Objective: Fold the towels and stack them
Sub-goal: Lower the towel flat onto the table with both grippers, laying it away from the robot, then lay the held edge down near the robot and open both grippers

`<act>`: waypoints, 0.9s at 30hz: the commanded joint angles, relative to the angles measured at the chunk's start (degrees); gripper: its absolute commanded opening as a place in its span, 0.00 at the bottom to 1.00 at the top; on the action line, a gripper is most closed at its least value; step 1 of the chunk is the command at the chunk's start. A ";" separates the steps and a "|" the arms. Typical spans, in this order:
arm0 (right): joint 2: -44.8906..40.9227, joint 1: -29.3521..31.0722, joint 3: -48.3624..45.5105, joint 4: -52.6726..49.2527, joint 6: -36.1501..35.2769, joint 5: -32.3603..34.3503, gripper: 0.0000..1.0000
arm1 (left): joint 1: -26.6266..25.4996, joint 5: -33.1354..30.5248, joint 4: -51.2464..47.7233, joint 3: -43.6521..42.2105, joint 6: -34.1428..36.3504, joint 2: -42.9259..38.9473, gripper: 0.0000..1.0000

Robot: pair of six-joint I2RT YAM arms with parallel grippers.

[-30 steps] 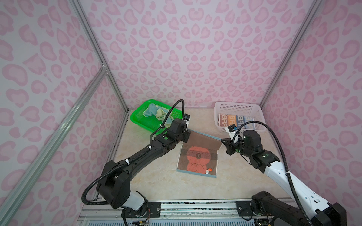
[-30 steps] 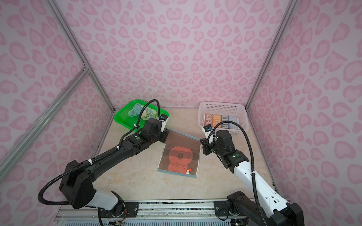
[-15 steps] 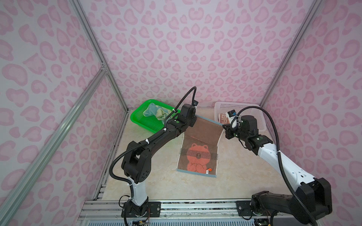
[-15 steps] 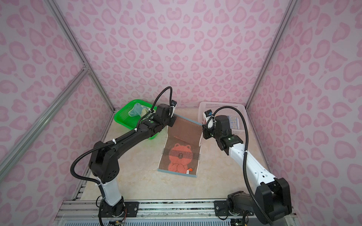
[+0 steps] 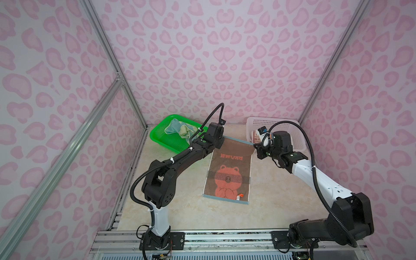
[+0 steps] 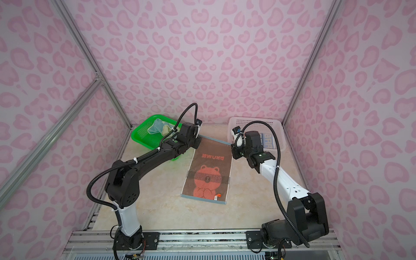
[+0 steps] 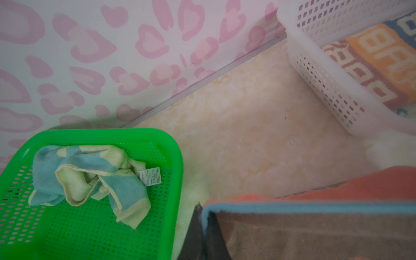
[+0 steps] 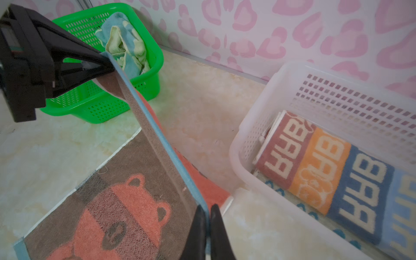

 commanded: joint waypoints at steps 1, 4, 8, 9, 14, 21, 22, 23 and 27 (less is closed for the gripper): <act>-2.50 -0.17 -4.09 -0.83 2.55 2.30 0.00 | 0.54 -4.62 0.15 -2.91 -2.61 -2.64 0.02; -6.19 0.43 -8.31 -1.69 3.72 2.06 0.00 | 0.40 -3.91 0.26 -7.30 -4.32 -4.88 0.02; -11.92 1.72 -12.72 -3.79 4.99 1.55 0.00 | -0.21 -4.13 0.35 -12.56 -6.32 -9.31 0.02; -13.06 1.93 -13.55 -4.49 5.31 1.31 0.00 | -0.41 -4.26 0.25 -13.67 -6.79 -10.37 0.02; -19.79 4.16 -17.16 -8.13 7.27 1.21 0.00 | -1.79 -3.67 -1.77 -19.10 -8.13 -16.23 0.02; -28.31 7.25 -23.97 -8.93 13.55 2.03 0.00 | -4.38 -4.81 -6.18 -26.27 -10.66 -23.20 0.02; -29.49 7.78 -25.55 -8.15 14.96 1.90 0.00 | -4.77 -4.79 -6.33 -27.76 -11.33 -24.14 0.02; -30.45 8.34 -27.12 -7.34 16.41 1.80 0.00 | -4.96 -4.82 -6.19 -29.15 -12.23 -24.95 0.02; -32.68 11.68 -31.23 -5.46 20.74 2.99 0.00 | -5.56 -3.60 -5.98 -32.76 -15.15 -26.35 0.02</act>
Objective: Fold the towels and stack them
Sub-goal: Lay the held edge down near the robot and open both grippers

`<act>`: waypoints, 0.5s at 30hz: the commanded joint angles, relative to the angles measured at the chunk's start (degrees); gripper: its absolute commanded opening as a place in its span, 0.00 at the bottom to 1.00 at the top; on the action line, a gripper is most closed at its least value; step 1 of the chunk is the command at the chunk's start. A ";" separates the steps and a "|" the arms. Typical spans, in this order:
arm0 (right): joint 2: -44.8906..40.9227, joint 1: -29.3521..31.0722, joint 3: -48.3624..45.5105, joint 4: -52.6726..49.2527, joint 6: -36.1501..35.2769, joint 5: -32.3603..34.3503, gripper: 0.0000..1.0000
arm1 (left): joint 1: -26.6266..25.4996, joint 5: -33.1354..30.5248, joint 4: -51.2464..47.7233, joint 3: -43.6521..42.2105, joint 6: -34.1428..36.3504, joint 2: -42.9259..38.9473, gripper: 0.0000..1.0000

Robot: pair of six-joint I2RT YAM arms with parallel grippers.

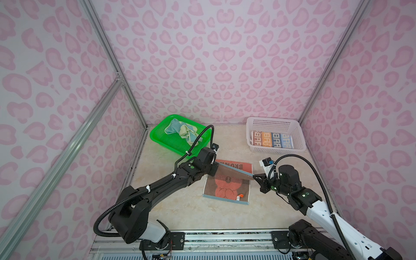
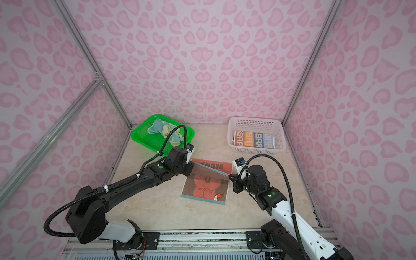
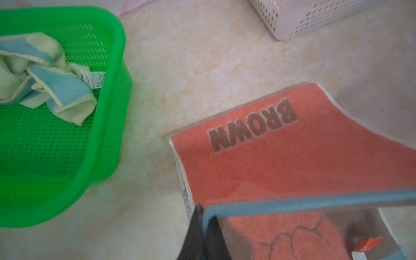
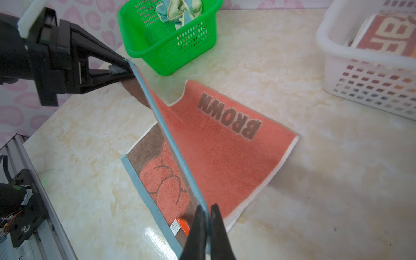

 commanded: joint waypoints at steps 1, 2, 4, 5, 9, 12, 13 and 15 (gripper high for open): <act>-0.86 2.28 -2.34 -3.78 5.53 6.75 0.00 | 0.13 -9.45 -2.76 -2.24 -4.08 -1.06 0.02; -0.85 3.44 -2.89 -4.35 6.05 7.41 0.00 | -0.13 -9.27 -2.71 -2.81 -4.37 -1.00 0.02; -0.43 5.57 -3.40 -5.57 6.62 8.70 0.00 | -0.58 -8.87 -2.96 -3.55 -4.93 -0.72 0.02; -0.14 6.60 -3.49 -6.38 7.04 9.49 0.00 | -0.76 -8.79 -3.10 -3.88 -5.23 -0.63 0.02; 1.03 8.87 -3.99 -8.49 7.79 10.53 0.00 | -1.80 -8.24 -2.29 -6.09 -6.55 -0.59 0.02; 2.33 10.65 -4.37 -9.40 8.25 10.55 0.00 | -2.06 -7.99 -1.46 -8.24 -8.16 -0.53 0.02; 2.85 11.35 -4.69 -9.66 8.49 10.40 0.00 | -2.22 -7.51 -1.08 -9.00 -8.57 -0.54 0.02; 3.89 12.37 -5.13 -9.71 8.98 10.32 0.00 | -2.54 -6.78 0.01 -10.46 -9.30 -0.47 0.02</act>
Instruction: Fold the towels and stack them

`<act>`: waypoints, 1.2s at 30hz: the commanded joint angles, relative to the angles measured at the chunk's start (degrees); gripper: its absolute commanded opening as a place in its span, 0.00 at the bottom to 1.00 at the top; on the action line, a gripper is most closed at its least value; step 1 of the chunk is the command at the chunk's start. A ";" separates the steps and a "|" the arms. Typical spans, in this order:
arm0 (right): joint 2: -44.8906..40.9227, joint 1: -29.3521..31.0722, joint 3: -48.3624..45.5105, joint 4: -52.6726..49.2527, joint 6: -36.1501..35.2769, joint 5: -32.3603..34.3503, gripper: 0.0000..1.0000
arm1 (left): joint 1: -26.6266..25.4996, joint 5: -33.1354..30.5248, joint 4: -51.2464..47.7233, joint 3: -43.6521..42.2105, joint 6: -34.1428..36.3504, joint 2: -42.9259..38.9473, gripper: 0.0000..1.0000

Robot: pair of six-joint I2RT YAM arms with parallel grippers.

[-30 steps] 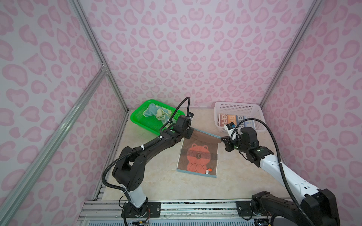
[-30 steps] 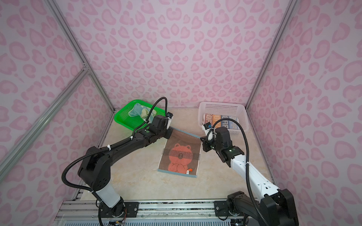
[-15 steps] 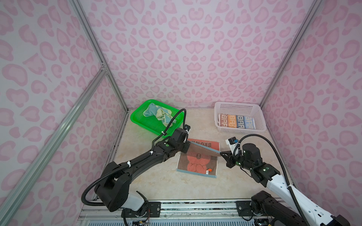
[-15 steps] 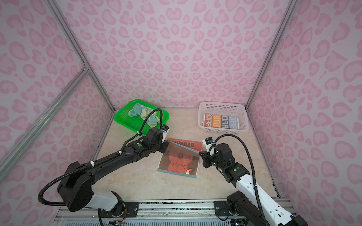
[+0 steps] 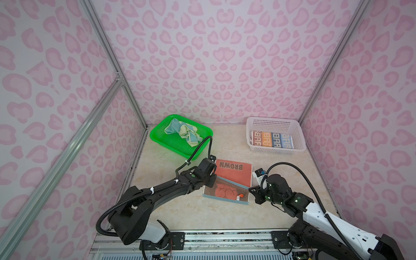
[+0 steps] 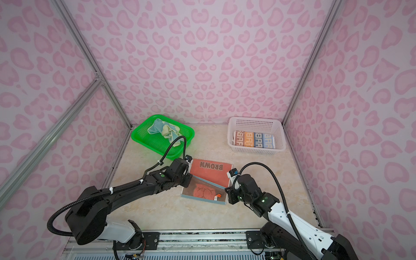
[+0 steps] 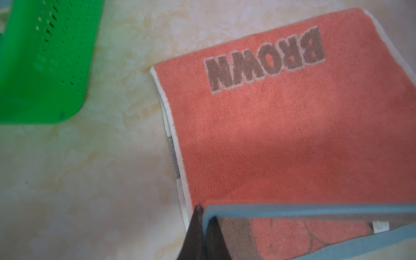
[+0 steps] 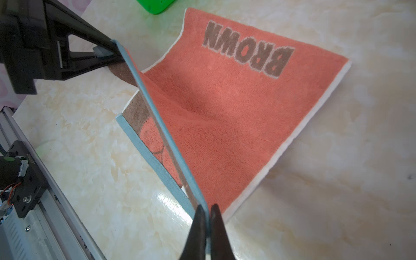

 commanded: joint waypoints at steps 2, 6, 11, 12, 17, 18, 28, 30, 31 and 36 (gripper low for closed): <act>2.52 1.83 -1.68 -6.59 2.14 2.98 0.00 | -0.23 -5.67 0.54 -2.56 -3.02 0.30 0.02; 6.08 4.01 -2.22 -5.71 2.86 2.88 0.00 | -1.28 -5.43 0.90 -3.16 -3.31 2.59 0.02; 9.37 5.87 -1.54 -6.04 2.91 2.93 0.07 | -3.46 -7.93 -0.58 -2.28 -3.37 5.49 0.15; 9.52 6.02 -1.17 -6.30 2.78 2.91 0.12 | -3.70 -8.97 -1.24 -2.14 -3.73 5.93 0.24; 8.06 6.07 0.16 -8.60 1.15 0.97 0.28 | -3.94 -11.94 -2.60 -2.89 -6.92 4.40 0.48; 7.39 6.05 0.58 -9.23 0.79 0.21 0.29 | -4.01 -12.42 -2.72 -3.11 -7.46 3.57 0.50; 5.85 5.83 2.78 -5.47 0.11 0.45 0.42 | -3.93 -16.46 -2.68 -4.66 -9.24 -9.15 0.50; 8.84 5.57 3.58 -3.41 -0.34 0.48 0.45 | -3.93 -16.82 -2.27 -4.80 -9.36 -11.64 0.51; 10.58 5.52 3.86 -2.27 -0.51 0.24 0.46 | -3.89 -17.09 -2.17 -5.03 -9.45 -12.89 0.52; 20.10 5.50 6.59 1.43 -1.69 -4.66 0.48 | -3.54 -17.85 -2.56 -6.23 -10.08 -18.47 0.67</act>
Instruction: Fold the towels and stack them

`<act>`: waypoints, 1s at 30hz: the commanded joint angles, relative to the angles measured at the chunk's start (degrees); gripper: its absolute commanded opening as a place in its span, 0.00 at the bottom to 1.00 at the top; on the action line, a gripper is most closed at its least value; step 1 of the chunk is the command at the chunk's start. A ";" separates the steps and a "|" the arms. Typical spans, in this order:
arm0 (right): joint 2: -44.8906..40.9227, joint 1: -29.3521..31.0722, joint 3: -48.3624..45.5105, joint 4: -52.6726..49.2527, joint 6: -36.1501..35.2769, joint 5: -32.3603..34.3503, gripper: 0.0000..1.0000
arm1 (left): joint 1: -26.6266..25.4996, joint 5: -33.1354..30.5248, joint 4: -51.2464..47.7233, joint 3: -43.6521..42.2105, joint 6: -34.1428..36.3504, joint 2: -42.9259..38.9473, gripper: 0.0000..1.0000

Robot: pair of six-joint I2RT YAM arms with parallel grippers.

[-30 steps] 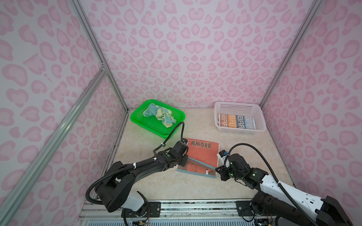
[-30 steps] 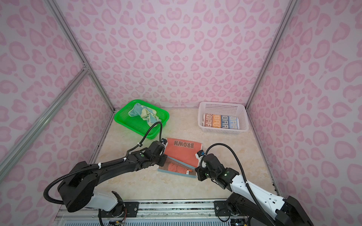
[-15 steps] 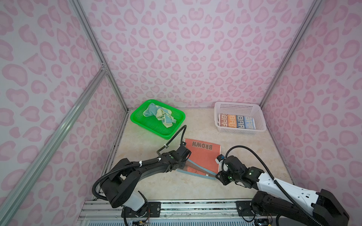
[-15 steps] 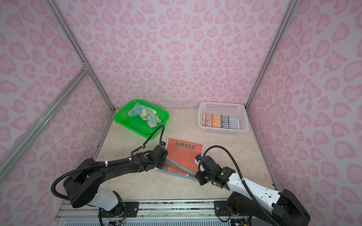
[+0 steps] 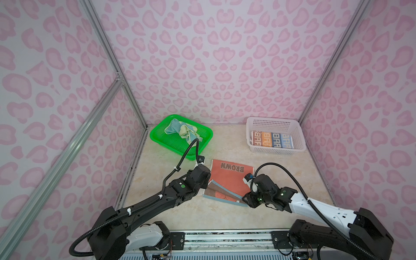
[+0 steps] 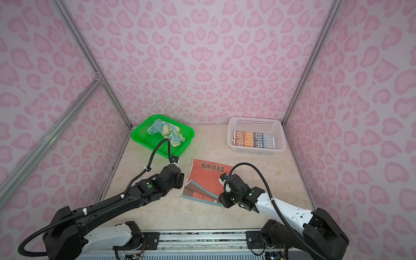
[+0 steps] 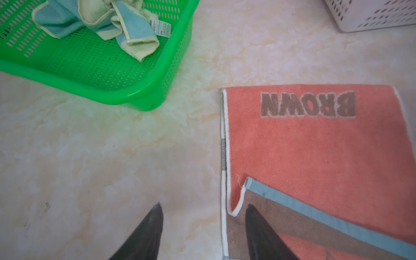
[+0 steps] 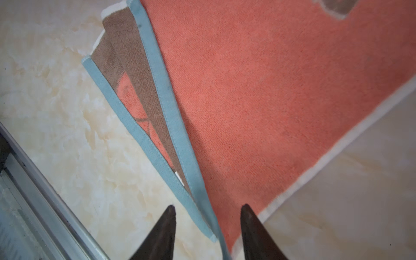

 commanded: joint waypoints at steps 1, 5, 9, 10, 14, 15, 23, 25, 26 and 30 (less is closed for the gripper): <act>5.18 0.19 2.06 3.34 -1.75 -4.57 0.48 | 0.25 -1.79 0.19 -1.00 -1.11 -2.94 0.71; 12.06 2.76 4.65 4.92 -3.16 -6.13 0.48 | 0.70 -2.30 -0.51 -2.27 -2.00 -5.89 0.83; 14.73 6.12 6.83 6.88 -3.98 -6.15 0.48 | 1.04 -2.52 -1.31 -3.02 -2.36 -7.20 0.95; 15.40 6.94 7.40 7.11 -4.17 -6.07 0.48 | 1.12 -2.68 -1.44 -3.19 -2.45 -7.44 0.95; 18.22 9.98 9.68 8.86 -4.53 -6.64 0.48 | 1.26 -2.95 -1.58 -3.69 -2.58 -7.87 0.95; 19.10 10.64 10.17 9.11 -4.69 -6.88 0.48 | 1.30 -2.96 -1.55 -3.70 -2.71 -7.94 0.95; 27.05 16.94 17.21 4.36 -7.95 -3.53 0.49 | 1.45 -3.25 -1.31 -4.31 -2.82 -7.43 0.96; 27.56 17.87 18.70 2.44 -8.68 -0.90 0.50 | 1.47 -3.81 -1.23 -4.33 -3.10 -7.14 0.96; 27.51 18.11 19.03 1.88 -9.03 -0.13 0.50 | 1.56 -3.84 -1.11 -4.31 -3.11 -7.00 0.96; 25.70 17.55 19.02 1.98 -8.87 2.34 0.51 | 2.25 -3.26 -0.60 -3.49 -3.11 -5.90 0.96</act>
